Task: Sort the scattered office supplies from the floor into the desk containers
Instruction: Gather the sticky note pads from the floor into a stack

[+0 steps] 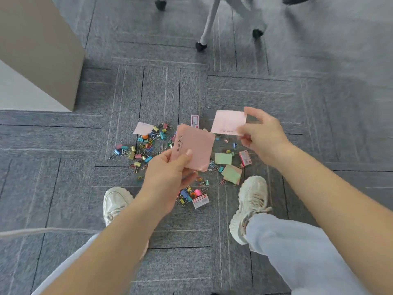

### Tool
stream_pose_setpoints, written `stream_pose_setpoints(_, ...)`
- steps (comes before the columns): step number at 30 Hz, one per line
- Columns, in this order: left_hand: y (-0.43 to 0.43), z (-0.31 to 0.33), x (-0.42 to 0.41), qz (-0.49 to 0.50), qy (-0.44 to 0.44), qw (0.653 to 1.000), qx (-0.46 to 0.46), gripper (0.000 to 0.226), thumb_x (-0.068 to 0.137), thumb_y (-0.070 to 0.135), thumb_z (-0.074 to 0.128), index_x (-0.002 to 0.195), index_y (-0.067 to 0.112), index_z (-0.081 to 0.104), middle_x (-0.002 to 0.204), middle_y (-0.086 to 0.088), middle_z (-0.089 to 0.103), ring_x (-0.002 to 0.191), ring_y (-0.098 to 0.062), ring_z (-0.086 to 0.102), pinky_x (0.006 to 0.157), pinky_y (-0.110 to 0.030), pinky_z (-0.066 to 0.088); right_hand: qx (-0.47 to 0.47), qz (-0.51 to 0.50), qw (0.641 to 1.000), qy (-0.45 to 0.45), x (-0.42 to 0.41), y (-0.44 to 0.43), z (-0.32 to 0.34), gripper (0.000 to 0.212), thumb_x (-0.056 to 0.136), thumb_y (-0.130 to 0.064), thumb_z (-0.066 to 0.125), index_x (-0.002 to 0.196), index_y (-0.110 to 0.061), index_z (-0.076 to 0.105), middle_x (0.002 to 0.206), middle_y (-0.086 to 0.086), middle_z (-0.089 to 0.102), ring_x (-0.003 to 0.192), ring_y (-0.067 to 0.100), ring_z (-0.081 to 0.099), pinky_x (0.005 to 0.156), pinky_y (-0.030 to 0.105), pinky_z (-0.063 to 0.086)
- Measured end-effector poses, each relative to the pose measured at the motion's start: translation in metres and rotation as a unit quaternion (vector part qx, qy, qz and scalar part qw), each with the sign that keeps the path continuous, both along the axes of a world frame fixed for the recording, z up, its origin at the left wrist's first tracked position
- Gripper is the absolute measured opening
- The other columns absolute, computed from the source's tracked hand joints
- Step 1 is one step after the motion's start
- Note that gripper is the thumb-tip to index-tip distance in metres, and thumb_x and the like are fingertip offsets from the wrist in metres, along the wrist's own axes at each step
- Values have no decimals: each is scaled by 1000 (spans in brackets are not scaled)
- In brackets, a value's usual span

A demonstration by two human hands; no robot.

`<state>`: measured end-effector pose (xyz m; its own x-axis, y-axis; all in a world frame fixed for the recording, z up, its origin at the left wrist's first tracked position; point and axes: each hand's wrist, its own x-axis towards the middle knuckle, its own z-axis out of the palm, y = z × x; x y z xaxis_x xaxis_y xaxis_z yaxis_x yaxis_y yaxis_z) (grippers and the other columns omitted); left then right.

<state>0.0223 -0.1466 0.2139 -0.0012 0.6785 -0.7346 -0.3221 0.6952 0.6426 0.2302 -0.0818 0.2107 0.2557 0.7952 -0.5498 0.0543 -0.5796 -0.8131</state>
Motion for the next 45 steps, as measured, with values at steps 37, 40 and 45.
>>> stream_pose_setpoints(37, -7, 14, 3, -5, -34, 996, 82, 17, 82, 13, 70, 99, 12, 69, 95, -6, 77, 89, -21, 73, 71, -32, 61, 137, 48, 981, -125, -40, -44, 39, 12, 92, -18, 66, 82, -24, 71, 71, -3, 71, 62, 8, 57, 57, 28, 45)
stream_pose_setpoints(40, -5, 16, 5, 36, -106, 992, 64, 31, 72, 13, 70, 102, 7, 68, 99, -11, 76, 90, -23, 73, 74, -32, 62, 149, 55, 974, -161, -41, -46, 36, 13, 87, -17, 71, 82, -22, 61, 67, -3, 69, 57, 13, 63, 58, 31, 50)
stream_pose_setpoints(45, -3, 20, 8, 73, -173, 980, 65, 31, 71, 9, 69, 101, 3, 68, 102, -14, 75, 96, -25, 73, 78, -32, 61, 104, 37, 980, -163, -45, -50, 30, 16, 80, -33, 73, 72, -21, 65, 65, -3, 70, 68, 23, 69, 71, 51, 58)
